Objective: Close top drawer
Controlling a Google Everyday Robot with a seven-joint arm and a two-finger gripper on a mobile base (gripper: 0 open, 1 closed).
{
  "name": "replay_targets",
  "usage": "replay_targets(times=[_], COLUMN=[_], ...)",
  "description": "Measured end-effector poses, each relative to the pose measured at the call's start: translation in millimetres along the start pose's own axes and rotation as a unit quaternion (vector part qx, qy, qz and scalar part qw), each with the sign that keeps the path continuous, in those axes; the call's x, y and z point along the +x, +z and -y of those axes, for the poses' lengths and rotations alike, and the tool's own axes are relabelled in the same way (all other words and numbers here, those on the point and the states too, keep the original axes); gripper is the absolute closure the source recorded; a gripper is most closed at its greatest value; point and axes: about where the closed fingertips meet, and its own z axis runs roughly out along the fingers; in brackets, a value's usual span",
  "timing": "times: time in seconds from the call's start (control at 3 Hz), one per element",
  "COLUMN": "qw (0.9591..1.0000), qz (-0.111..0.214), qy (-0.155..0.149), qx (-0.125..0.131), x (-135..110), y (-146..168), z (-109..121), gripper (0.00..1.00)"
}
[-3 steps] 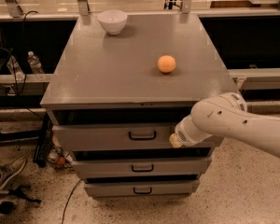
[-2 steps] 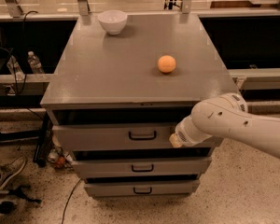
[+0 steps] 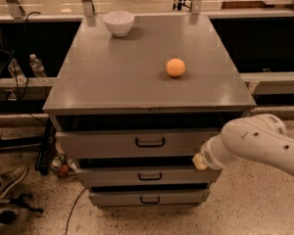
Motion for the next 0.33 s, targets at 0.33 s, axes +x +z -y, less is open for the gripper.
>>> replay_targets(times=[0.33], qw=[0.9992], qz=[-0.008], qy=[0.039], qx=[0.006], x=[29.1], y=[-9.0], z=[16.6], gripper=[1.0])
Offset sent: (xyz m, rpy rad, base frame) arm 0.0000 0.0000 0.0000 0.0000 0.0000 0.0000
